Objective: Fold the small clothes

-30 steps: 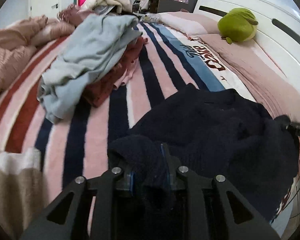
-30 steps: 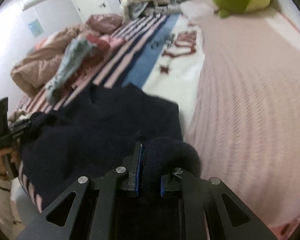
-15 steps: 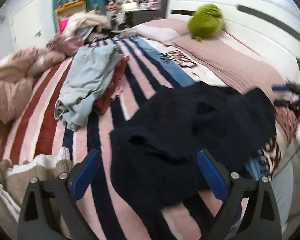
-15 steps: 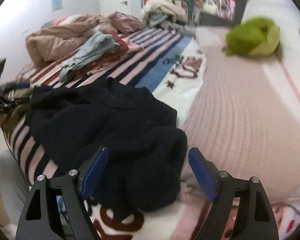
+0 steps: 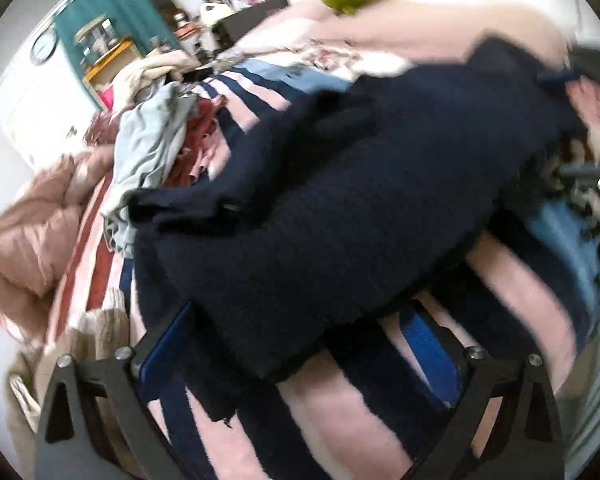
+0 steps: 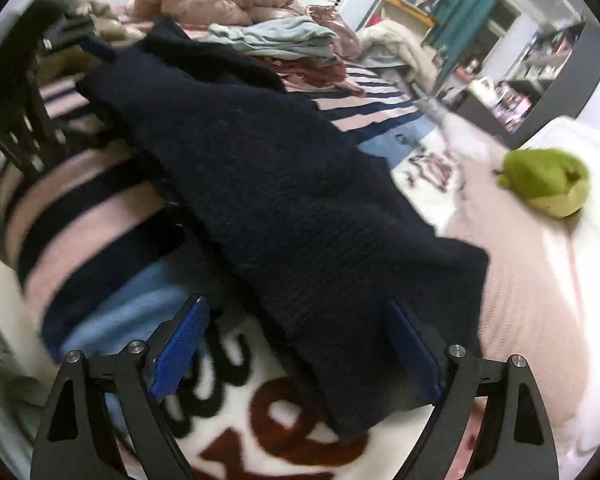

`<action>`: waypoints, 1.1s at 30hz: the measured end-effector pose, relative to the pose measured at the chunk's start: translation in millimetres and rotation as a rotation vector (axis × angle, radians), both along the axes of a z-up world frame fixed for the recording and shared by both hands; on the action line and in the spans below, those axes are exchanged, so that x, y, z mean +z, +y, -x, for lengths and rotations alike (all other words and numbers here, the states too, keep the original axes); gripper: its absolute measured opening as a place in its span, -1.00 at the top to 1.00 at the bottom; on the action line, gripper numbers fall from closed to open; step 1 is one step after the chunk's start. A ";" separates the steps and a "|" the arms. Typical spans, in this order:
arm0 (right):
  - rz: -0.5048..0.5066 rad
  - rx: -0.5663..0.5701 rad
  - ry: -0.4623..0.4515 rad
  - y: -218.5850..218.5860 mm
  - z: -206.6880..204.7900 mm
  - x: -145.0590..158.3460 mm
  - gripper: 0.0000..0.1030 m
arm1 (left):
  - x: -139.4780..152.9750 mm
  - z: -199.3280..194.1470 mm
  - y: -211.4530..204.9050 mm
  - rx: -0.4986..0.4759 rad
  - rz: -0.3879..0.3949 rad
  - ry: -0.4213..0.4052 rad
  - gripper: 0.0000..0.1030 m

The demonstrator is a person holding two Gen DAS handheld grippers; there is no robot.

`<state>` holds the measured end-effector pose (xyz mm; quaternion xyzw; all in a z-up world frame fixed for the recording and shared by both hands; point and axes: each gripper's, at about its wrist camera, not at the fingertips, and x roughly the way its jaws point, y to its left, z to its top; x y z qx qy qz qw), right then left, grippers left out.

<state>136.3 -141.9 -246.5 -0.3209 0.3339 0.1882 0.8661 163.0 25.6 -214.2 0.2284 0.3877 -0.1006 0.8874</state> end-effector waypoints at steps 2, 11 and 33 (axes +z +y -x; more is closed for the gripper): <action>-0.012 -0.024 -0.024 -4.8 -2.3 6.5 -0.51 | 13.7 0.9 8.9 0.020 0.050 -0.016 -0.63; -0.099 -0.084 -0.076 -22.4 -15.9 40.5 0.81 | 25.0 -4.6 19.5 0.030 0.127 0.001 0.65; -0.108 -0.327 0.053 -28.5 -215.3 52.4 0.10 | 34.0 -204.1 59.4 0.414 0.210 -0.007 -0.21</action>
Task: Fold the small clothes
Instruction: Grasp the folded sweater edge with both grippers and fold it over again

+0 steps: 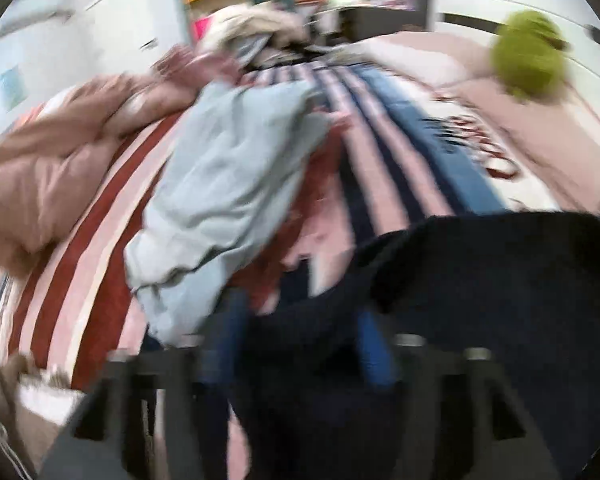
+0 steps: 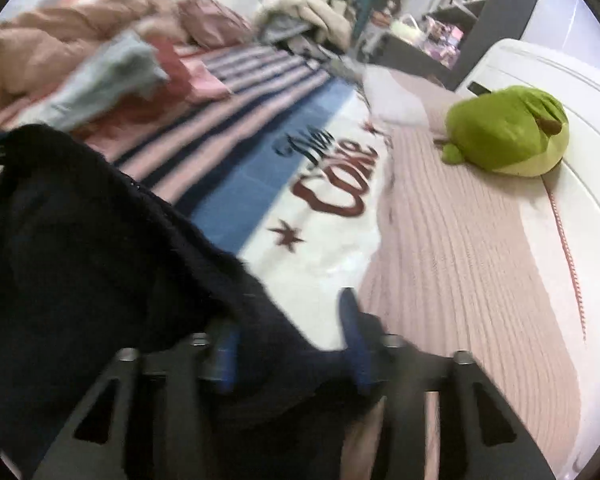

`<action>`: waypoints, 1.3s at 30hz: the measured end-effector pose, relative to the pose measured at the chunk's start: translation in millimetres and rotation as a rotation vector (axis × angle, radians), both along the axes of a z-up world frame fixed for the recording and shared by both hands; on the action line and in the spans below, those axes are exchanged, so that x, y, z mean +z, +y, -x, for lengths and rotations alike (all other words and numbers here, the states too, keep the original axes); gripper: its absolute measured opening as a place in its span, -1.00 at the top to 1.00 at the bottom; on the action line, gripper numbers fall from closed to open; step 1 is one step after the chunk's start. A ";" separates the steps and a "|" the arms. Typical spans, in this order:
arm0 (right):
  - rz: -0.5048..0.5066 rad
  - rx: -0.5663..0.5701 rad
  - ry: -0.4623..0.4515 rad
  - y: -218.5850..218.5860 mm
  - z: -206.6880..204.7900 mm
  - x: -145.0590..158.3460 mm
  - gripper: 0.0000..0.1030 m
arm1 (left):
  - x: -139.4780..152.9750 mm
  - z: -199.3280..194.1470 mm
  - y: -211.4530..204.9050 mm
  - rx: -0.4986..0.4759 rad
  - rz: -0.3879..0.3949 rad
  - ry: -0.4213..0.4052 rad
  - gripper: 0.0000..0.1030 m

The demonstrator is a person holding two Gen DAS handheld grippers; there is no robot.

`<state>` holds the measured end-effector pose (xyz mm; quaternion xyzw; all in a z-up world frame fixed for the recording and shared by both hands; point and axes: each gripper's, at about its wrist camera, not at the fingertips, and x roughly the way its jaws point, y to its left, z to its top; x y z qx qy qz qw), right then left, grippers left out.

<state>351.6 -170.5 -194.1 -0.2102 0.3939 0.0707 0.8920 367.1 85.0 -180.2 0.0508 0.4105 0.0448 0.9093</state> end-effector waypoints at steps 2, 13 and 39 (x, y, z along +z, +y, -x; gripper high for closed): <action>-0.030 -0.014 0.003 -9.3 1.7 -0.9 -0.09 | -0.1 8.7 11.8 -0.013 0.050 -0.008 -0.25; -0.363 -0.119 -0.047 -103.9 104.1 14.5 -0.59 | -4.1 144.3 34.8 -0.117 0.328 -0.005 -0.70; -0.992 -0.055 0.249 -150.7 188.6 -50.3 0.81 | -25.6 234.2 56.0 -0.166 0.536 -0.021 1.00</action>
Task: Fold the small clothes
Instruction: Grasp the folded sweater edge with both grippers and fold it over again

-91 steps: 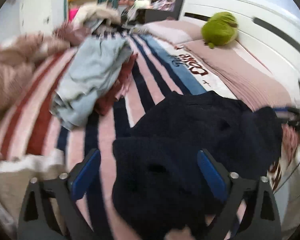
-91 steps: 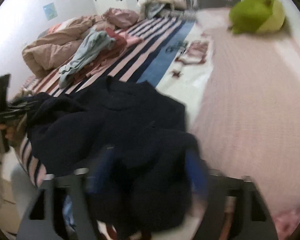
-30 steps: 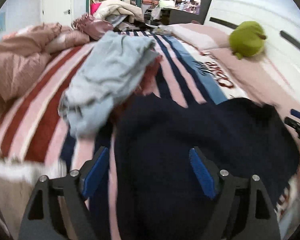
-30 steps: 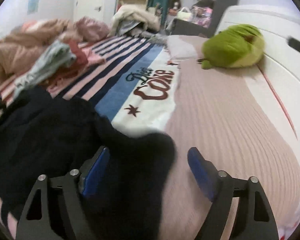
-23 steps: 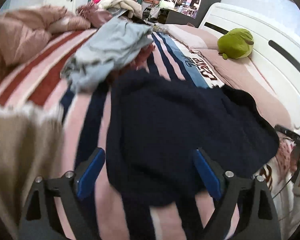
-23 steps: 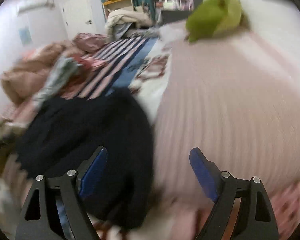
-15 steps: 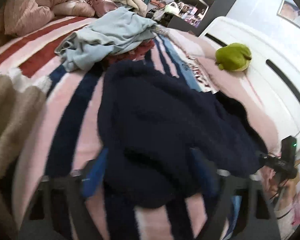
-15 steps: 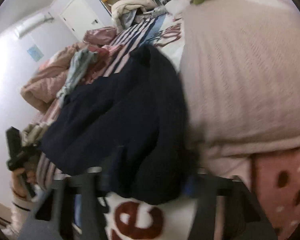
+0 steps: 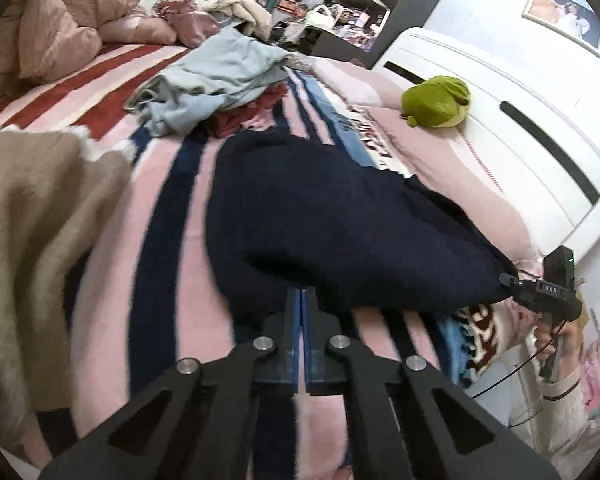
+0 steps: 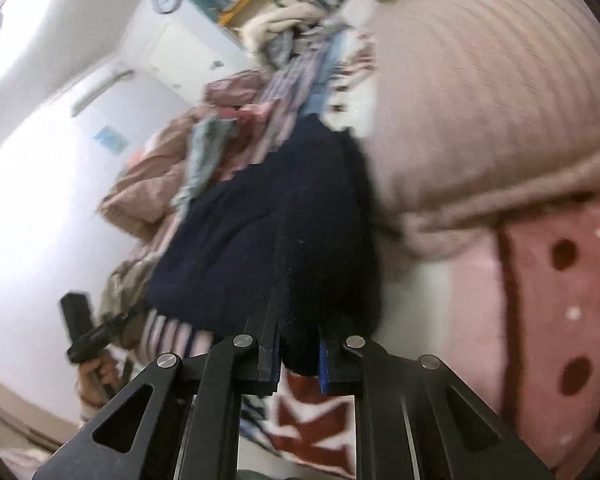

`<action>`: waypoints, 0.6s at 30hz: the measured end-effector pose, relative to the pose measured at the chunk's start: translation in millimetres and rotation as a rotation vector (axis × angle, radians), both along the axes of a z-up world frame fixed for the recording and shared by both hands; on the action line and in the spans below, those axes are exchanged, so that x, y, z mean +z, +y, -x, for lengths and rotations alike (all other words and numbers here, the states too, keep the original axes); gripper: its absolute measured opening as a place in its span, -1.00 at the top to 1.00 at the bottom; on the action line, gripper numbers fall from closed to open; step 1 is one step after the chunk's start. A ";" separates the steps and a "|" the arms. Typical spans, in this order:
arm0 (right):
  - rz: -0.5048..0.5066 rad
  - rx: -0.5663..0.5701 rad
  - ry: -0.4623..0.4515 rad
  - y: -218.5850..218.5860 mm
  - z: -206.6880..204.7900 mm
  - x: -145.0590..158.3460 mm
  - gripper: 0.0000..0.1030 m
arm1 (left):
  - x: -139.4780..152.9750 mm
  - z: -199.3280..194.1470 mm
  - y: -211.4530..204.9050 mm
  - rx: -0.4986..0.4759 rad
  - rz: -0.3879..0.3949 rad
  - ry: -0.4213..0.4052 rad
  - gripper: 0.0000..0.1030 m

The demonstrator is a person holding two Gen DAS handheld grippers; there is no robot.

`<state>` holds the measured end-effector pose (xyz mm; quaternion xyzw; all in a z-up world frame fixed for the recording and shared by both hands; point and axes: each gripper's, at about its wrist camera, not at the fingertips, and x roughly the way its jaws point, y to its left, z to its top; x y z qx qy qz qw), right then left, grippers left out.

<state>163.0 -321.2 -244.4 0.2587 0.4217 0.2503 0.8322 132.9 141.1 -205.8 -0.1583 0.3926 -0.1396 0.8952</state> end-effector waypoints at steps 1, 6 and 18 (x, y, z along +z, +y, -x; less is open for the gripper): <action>0.020 -0.016 0.001 -1.9 -2.1 0.1 0.79 | -1.4 0.8 0.4 0.002 0.003 0.007 0.81; 0.198 -0.105 -0.127 3.6 5.8 40.0 0.24 | 0.8 8.9 -5.6 -0.020 0.102 -0.008 -0.32; 0.357 0.168 -0.017 90.0 -116.8 43.0 0.85 | -28.1 -19.0 -51.8 -0.001 0.236 0.042 -0.44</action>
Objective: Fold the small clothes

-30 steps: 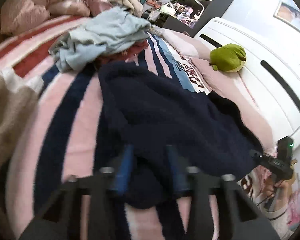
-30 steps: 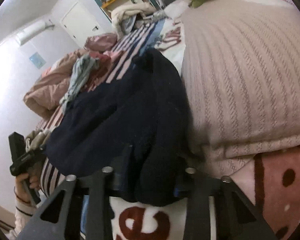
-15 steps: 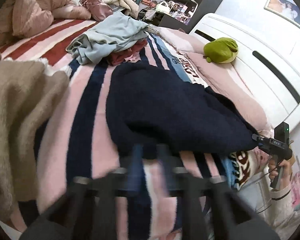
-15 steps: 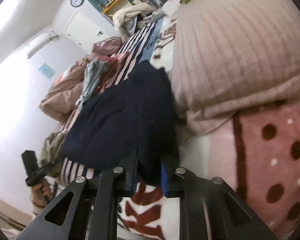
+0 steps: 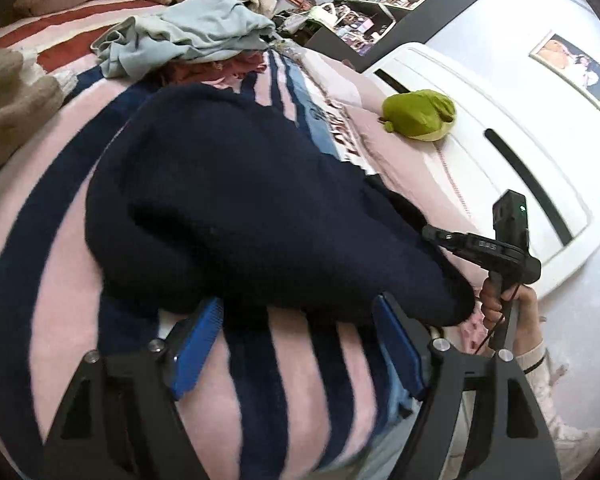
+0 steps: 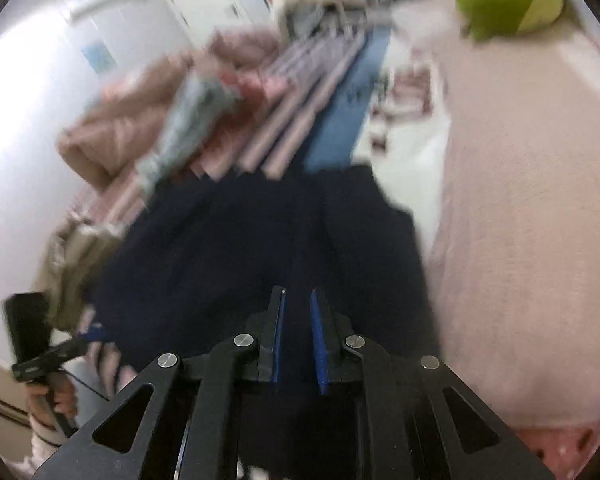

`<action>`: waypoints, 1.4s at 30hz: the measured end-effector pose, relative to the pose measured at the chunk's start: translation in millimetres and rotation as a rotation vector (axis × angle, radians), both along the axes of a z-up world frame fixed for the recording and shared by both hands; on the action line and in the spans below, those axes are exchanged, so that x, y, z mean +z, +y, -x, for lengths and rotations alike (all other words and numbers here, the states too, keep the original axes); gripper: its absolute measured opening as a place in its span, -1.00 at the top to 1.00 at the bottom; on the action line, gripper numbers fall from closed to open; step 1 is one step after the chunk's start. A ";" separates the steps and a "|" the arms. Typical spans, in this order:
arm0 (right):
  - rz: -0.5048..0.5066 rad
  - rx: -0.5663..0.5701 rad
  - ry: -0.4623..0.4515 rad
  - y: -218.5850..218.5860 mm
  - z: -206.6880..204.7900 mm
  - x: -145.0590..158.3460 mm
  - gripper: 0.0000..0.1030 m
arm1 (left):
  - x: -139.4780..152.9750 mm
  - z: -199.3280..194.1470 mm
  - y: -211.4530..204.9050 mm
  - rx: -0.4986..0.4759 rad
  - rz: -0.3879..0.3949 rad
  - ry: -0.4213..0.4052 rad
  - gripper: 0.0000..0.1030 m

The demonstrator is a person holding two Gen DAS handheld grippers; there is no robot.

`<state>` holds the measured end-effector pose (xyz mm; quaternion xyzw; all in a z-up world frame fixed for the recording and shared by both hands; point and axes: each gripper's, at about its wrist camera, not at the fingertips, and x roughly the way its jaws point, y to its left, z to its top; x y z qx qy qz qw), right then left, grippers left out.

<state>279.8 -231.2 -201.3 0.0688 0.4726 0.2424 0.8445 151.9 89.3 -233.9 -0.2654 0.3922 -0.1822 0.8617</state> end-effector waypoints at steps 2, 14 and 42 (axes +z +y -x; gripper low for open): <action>0.059 -0.060 0.001 -6.0 -13.0 -10.4 0.86 | -2.8 -8.5 1.1 0.020 0.003 0.002 -0.47; 0.006 -0.148 -0.140 -49.8 35.1 16.1 0.93 | -12.9 -57.5 17.1 0.181 0.080 -0.003 -0.74; 0.114 0.003 -0.112 81.1 101.6 -12.9 0.41 | 9.1 -35.0 -2.3 0.043 -0.136 -0.032 -0.54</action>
